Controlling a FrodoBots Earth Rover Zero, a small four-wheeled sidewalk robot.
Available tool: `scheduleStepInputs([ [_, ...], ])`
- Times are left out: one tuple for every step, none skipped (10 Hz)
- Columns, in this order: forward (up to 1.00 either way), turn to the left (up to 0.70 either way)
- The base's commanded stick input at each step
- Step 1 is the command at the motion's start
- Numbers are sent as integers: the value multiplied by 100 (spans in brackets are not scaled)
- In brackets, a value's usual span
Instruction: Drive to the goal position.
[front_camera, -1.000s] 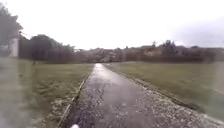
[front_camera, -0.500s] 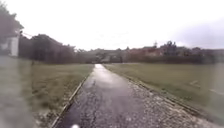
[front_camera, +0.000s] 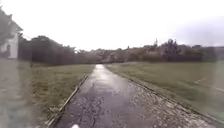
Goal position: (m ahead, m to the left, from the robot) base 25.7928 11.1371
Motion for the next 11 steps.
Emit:
scheduleStepInputs([
  [70, 0],
  [70, 0],
  [70, 1],
  [70, 2],
  [70, 35],
  [70, 33],
  [70, 10],
  [70, 0],
  [70, 0],
  [70, 0],
  [70, 0],
])
